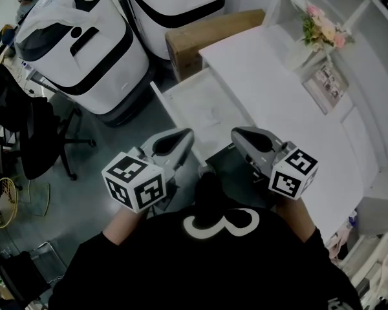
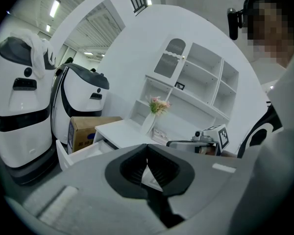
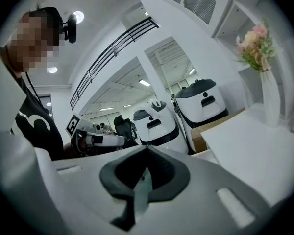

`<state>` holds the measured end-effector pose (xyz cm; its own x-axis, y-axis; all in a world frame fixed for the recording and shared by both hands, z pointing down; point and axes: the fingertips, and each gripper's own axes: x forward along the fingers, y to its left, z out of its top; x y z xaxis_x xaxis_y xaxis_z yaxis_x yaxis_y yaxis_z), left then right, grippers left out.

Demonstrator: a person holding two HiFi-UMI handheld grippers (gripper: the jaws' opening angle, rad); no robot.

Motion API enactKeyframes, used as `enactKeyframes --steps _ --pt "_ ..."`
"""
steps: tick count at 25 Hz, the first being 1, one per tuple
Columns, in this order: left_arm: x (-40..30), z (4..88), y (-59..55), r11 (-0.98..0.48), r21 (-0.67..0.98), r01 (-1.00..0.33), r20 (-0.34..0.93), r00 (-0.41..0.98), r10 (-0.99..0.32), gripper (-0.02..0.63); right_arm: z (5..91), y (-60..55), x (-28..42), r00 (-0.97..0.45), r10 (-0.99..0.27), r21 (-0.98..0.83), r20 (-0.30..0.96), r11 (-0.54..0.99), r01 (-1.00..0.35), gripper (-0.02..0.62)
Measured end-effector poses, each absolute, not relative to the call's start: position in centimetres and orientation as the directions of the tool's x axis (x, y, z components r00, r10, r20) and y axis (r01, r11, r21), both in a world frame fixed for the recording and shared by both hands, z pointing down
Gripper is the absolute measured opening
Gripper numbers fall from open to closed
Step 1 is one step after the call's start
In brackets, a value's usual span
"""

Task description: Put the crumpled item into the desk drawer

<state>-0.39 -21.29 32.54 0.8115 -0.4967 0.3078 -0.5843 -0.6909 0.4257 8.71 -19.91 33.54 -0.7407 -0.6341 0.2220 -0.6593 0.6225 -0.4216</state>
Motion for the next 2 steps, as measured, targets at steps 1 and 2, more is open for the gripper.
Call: enactKeyframes --steps 1,2 --pt "-0.26 32.63 -21.45 -0.691 0.427 -0.584 0.308 0.812 -0.496 0.011 33.62 -20.02 8.84 -0.74 -0.634 -0.422 0.223 0.622 -0.66 0.003" --pt "-0.13 32.72 -21.61 -0.691 0.427 -0.583 0.309 0.812 -0.495 0.011 33.71 -20.14 8.96 -0.74 -0.635 -0.422 0.223 0.621 -0.661 0.003"
